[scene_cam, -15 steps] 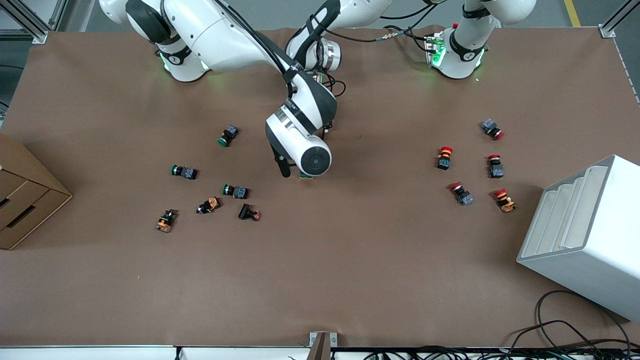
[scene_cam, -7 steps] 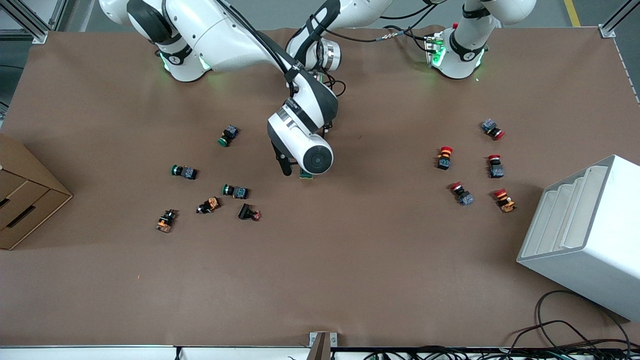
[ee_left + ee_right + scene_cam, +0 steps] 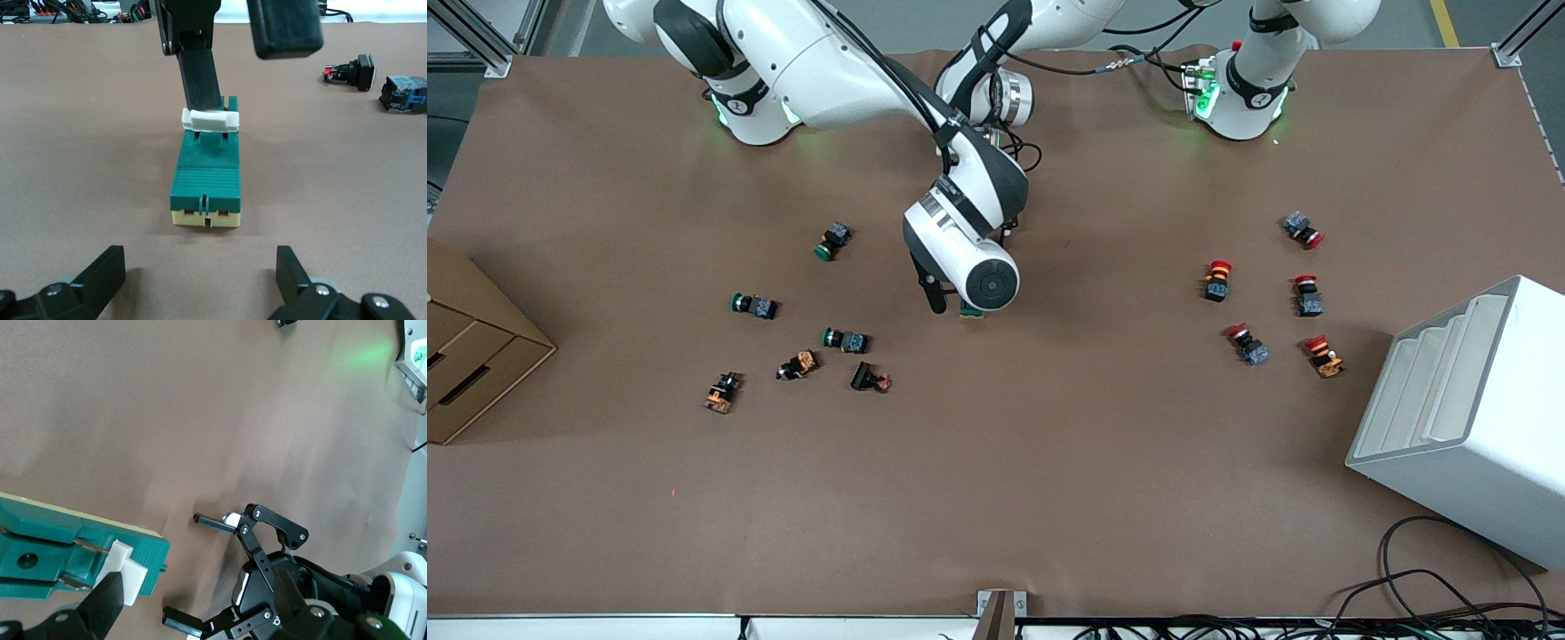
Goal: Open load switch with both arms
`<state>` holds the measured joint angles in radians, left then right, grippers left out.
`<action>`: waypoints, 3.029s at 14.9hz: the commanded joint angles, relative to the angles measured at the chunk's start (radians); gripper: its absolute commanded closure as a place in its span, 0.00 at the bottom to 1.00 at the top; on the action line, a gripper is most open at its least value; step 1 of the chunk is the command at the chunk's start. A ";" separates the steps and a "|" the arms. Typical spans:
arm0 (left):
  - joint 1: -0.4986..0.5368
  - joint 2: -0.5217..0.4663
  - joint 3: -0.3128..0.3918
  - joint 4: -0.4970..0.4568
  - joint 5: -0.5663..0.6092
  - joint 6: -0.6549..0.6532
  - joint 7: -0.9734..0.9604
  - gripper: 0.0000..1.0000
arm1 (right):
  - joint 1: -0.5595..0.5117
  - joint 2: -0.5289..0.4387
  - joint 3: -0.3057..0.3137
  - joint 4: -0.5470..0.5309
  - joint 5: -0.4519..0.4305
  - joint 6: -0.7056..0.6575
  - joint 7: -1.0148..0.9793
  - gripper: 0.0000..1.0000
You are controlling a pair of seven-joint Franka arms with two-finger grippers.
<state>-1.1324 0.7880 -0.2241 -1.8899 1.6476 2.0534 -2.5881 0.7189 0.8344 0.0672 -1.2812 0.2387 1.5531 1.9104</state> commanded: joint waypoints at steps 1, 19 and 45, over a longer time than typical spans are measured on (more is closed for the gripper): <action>0.008 0.036 0.002 0.003 -0.019 -0.010 -0.017 0.00 | 0.008 -0.006 -0.006 -0.033 0.004 0.024 0.004 0.00; 0.013 0.010 0.002 0.003 -0.055 -0.010 0.006 0.00 | -0.073 -0.070 -0.017 -0.027 -0.056 0.022 -0.158 0.00; 0.699 -0.398 0.005 0.472 -1.182 -0.105 1.135 0.00 | -0.835 -0.515 -0.015 -0.024 -0.334 -0.111 -2.025 0.00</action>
<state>-0.4925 0.4096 -0.2046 -1.4484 0.5254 2.0065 -1.5744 -0.0927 0.3592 0.0302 -1.2781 -0.0648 1.4424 -0.0724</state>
